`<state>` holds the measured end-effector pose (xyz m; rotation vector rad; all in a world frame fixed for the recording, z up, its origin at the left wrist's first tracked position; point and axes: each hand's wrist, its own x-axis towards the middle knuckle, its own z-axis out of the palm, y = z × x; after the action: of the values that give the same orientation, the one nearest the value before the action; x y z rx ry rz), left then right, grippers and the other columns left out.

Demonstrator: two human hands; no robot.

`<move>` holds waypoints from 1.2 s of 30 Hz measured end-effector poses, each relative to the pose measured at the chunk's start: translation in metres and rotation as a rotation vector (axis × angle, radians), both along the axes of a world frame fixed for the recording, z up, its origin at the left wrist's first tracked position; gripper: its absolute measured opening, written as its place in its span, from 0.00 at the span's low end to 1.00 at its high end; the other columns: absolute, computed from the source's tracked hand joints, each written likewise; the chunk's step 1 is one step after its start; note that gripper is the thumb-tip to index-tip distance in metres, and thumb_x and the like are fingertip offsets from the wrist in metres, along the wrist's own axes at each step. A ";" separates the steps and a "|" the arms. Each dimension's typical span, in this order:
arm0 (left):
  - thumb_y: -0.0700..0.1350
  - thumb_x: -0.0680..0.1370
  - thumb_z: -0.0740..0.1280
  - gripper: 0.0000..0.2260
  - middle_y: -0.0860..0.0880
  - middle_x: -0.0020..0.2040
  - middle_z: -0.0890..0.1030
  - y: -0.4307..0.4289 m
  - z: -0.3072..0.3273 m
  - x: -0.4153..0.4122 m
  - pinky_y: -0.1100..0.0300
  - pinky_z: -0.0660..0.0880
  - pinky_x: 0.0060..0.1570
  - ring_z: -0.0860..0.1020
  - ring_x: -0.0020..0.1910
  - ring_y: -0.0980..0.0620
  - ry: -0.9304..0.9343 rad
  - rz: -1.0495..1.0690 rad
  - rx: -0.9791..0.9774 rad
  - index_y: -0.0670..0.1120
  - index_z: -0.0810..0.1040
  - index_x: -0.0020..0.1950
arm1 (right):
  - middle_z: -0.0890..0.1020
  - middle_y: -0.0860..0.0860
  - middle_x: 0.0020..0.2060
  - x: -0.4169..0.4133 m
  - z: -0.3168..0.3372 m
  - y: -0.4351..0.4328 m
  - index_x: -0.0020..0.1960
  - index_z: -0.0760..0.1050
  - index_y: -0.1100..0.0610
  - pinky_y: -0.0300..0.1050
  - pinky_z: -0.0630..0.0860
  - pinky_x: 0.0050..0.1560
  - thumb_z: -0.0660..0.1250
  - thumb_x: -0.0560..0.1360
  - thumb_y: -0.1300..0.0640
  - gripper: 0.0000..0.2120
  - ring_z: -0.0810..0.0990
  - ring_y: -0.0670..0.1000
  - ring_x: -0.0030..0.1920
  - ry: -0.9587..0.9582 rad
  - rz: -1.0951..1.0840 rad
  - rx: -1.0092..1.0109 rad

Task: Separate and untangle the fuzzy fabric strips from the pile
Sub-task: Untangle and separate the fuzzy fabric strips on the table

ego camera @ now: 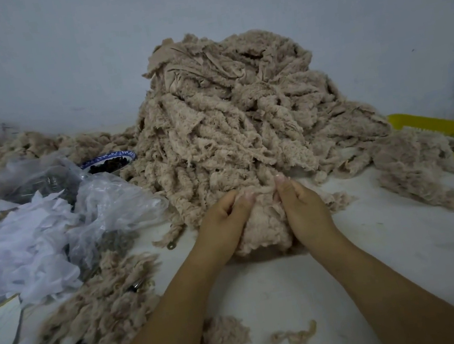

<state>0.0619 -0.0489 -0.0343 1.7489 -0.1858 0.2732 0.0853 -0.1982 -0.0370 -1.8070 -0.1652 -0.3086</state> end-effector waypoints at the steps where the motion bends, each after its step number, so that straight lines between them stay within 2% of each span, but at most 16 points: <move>1: 0.52 0.81 0.65 0.10 0.53 0.43 0.86 0.000 0.001 -0.001 0.58 0.81 0.45 0.84 0.45 0.54 0.022 -0.019 -0.070 0.56 0.84 0.43 | 0.75 0.46 0.28 0.000 -0.001 0.000 0.39 0.74 0.59 0.27 0.67 0.29 0.55 0.80 0.39 0.26 0.72 0.38 0.27 -0.005 -0.027 -0.004; 5: 0.49 0.79 0.69 0.08 0.42 0.47 0.86 0.002 0.005 0.003 0.52 0.82 0.45 0.85 0.47 0.43 0.234 -0.017 -0.445 0.50 0.86 0.43 | 0.73 0.45 0.24 -0.002 0.000 0.004 0.37 0.73 0.55 0.27 0.65 0.26 0.55 0.80 0.38 0.24 0.70 0.39 0.24 0.019 -0.041 0.063; 8: 0.50 0.78 0.70 0.08 0.41 0.49 0.86 0.004 0.008 0.005 0.52 0.81 0.39 0.85 0.45 0.41 0.275 0.018 -0.548 0.48 0.86 0.47 | 0.68 0.48 0.26 -0.004 0.001 0.007 0.37 0.70 0.60 0.30 0.63 0.25 0.54 0.80 0.39 0.26 0.66 0.41 0.23 -0.006 -0.066 0.044; 11: 0.52 0.77 0.70 0.10 0.37 0.46 0.83 0.004 0.007 0.006 0.54 0.75 0.35 0.82 0.38 0.40 0.305 0.044 -0.642 0.46 0.83 0.49 | 0.67 0.44 0.23 -0.009 0.003 0.011 0.34 0.65 0.55 0.31 0.62 0.24 0.55 0.81 0.40 0.24 0.64 0.41 0.23 -0.018 -0.045 0.069; 14: 0.51 0.77 0.70 0.11 0.37 0.46 0.84 0.003 0.006 0.010 0.54 0.79 0.33 0.84 0.39 0.40 0.300 0.073 -0.690 0.44 0.83 0.47 | 0.65 0.43 0.19 -0.012 0.004 0.013 0.32 0.61 0.54 0.31 0.60 0.24 0.54 0.77 0.35 0.25 0.63 0.42 0.22 -0.029 0.016 0.061; 16: 0.53 0.79 0.68 0.14 0.38 0.39 0.82 0.007 0.007 0.010 0.57 0.76 0.24 0.81 0.29 0.42 0.313 0.101 -0.713 0.41 0.81 0.51 | 0.62 0.43 0.21 -0.011 0.005 0.012 0.31 0.59 0.52 0.33 0.58 0.25 0.56 0.74 0.33 0.25 0.60 0.43 0.23 -0.034 0.082 0.057; 18: 0.55 0.80 0.65 0.17 0.37 0.37 0.81 0.015 0.006 0.011 0.57 0.75 0.24 0.79 0.27 0.43 0.279 0.147 -0.724 0.40 0.80 0.51 | 0.61 0.42 0.21 -0.008 0.005 0.008 0.30 0.58 0.49 0.33 0.58 0.24 0.59 0.73 0.32 0.25 0.59 0.42 0.23 -0.030 0.189 -0.009; 20: 0.54 0.81 0.64 0.16 0.37 0.43 0.84 0.020 0.000 0.013 0.51 0.81 0.35 0.84 0.37 0.41 0.200 0.197 -0.707 0.42 0.82 0.48 | 0.64 0.42 0.22 -0.006 0.003 0.003 0.31 0.61 0.49 0.33 0.60 0.25 0.63 0.72 0.32 0.24 0.61 0.42 0.24 0.002 0.306 -0.168; 22: 0.54 0.82 0.63 0.16 0.39 0.44 0.85 0.018 -0.004 0.014 0.49 0.82 0.45 0.85 0.43 0.42 0.147 0.262 -0.621 0.45 0.83 0.43 | 0.65 0.44 0.24 -0.003 -0.004 0.000 0.33 0.62 0.52 0.40 0.61 0.29 0.67 0.73 0.35 0.25 0.63 0.45 0.25 0.046 0.400 -0.281; 24: 0.55 0.83 0.62 0.17 0.42 0.43 0.86 0.022 -0.007 0.018 0.51 0.82 0.44 0.85 0.44 0.45 0.129 0.369 -0.589 0.44 0.82 0.46 | 0.69 0.50 0.26 -0.003 -0.004 -0.002 0.33 0.69 0.54 0.43 0.62 0.34 0.67 0.75 0.38 0.22 0.67 0.51 0.27 0.063 0.421 -0.297; 27: 0.56 0.84 0.59 0.18 0.46 0.42 0.86 0.047 -0.006 0.021 0.55 0.81 0.40 0.85 0.45 0.48 0.139 0.607 -0.653 0.45 0.81 0.49 | 0.79 0.45 0.28 0.000 0.006 -0.013 0.37 0.80 0.44 0.42 0.71 0.37 0.67 0.74 0.36 0.14 0.75 0.46 0.29 0.130 0.280 -0.003; 29: 0.56 0.84 0.57 0.19 0.42 0.46 0.84 0.054 -0.009 0.019 0.49 0.81 0.47 0.83 0.48 0.44 0.136 0.671 -0.562 0.44 0.81 0.52 | 0.84 0.47 0.40 0.008 0.009 -0.023 0.46 0.81 0.43 0.49 0.77 0.47 0.66 0.75 0.37 0.11 0.81 0.49 0.40 0.204 0.143 0.274; 31: 0.54 0.83 0.58 0.14 0.43 0.46 0.82 0.044 -0.013 0.019 0.54 0.76 0.39 0.79 0.42 0.47 0.093 0.673 -0.267 0.47 0.78 0.50 | 0.83 0.51 0.55 0.012 0.011 -0.028 0.57 0.79 0.49 0.55 0.76 0.61 0.65 0.76 0.37 0.18 0.80 0.52 0.57 0.268 0.049 0.433; 32: 0.51 0.83 0.59 0.09 0.45 0.49 0.81 0.036 -0.013 0.018 0.57 0.73 0.39 0.78 0.42 0.51 0.052 0.652 -0.071 0.50 0.77 0.53 | 0.83 0.51 0.56 0.012 0.010 -0.027 0.58 0.78 0.51 0.53 0.77 0.59 0.65 0.76 0.38 0.20 0.80 0.51 0.58 0.276 0.029 0.457; 34: 0.46 0.82 0.60 0.12 0.49 0.61 0.74 0.024 -0.011 0.017 0.57 0.71 0.54 0.74 0.55 0.54 -0.091 0.572 0.249 0.51 0.75 0.64 | 0.86 0.50 0.43 0.011 0.009 -0.021 0.52 0.78 0.50 0.48 0.81 0.45 0.65 0.78 0.41 0.14 0.84 0.46 0.49 0.250 0.048 0.457; 36: 0.49 0.81 0.59 0.17 0.51 0.64 0.71 0.015 -0.004 0.013 0.58 0.64 0.64 0.67 0.64 0.55 -0.310 0.491 0.378 0.48 0.75 0.68 | 0.82 0.50 0.28 0.007 0.009 -0.015 0.41 0.75 0.49 0.44 0.79 0.32 0.64 0.79 0.44 0.12 0.83 0.46 0.33 0.196 0.102 0.475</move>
<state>0.0750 -0.0335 -0.0385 2.1063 -0.0266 0.9182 0.0923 -0.2130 -0.0277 -1.3423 -0.0394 -0.0852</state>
